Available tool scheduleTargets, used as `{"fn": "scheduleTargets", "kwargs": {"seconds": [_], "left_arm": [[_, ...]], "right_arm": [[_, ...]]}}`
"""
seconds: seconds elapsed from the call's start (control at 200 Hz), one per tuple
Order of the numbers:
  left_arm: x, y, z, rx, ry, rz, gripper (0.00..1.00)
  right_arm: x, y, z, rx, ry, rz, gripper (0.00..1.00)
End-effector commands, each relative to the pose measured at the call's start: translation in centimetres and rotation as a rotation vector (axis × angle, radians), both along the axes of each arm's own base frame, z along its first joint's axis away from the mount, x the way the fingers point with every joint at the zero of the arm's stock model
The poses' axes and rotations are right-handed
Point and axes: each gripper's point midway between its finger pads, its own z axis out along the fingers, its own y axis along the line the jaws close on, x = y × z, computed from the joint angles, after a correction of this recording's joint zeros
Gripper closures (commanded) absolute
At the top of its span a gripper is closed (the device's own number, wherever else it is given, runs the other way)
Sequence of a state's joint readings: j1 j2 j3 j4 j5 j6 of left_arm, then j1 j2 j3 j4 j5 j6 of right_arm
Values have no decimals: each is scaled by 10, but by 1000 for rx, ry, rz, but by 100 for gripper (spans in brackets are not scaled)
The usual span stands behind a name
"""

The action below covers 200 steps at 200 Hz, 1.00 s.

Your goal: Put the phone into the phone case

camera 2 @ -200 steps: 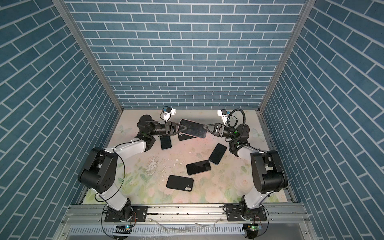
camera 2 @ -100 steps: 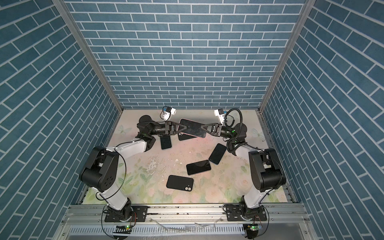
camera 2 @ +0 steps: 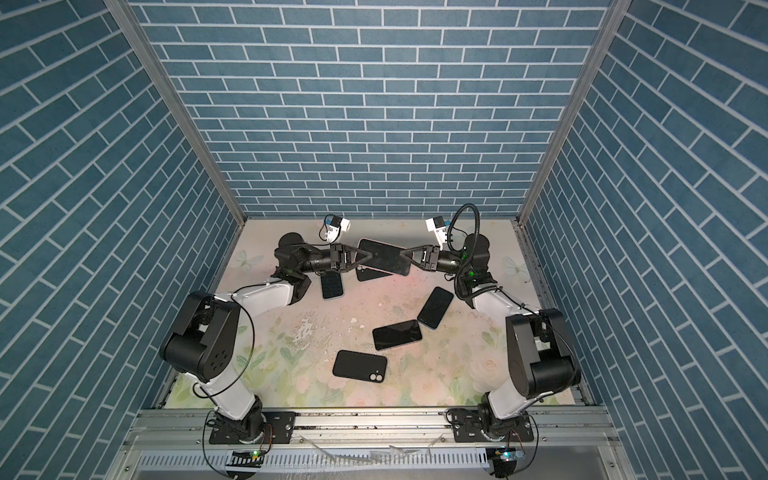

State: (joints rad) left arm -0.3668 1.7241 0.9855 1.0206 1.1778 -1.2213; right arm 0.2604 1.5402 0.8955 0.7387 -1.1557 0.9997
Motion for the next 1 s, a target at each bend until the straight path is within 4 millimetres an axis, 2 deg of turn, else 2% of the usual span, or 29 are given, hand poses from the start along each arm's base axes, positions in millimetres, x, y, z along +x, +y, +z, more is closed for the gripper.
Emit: {"fn": "scheduleTargets", "kwargs": {"seconds": [0.0, 0.095, 0.29, 0.52, 0.805, 0.975, 0.995], "left_arm": [[-8, 5, 39, -81, -141, 32, 100], [-9, 7, 49, -110, -156, 50, 100], [-10, 6, 51, -118, -160, 44, 100], [-11, 7, 51, -127, -158, 42, 100], [-13, 8, 49, -131, -162, 47, 100], [-11, 8, 47, -133, -166, 52, 100], [-10, 8, 46, -134, -166, 55, 100]], "right_arm": [[-4, -3, -18, -113, -29, -30, 62], [-16, 2, -20, -109, -16, 13, 56], [-32, 13, -16, -97, -41, 65, 56], [-31, 16, -7, -64, -48, 63, 67], [-25, 18, -15, -47, 55, 64, 100], [-17, 14, -30, -72, 167, 31, 100], [-17, 13, -32, -76, 178, 24, 97]]}}
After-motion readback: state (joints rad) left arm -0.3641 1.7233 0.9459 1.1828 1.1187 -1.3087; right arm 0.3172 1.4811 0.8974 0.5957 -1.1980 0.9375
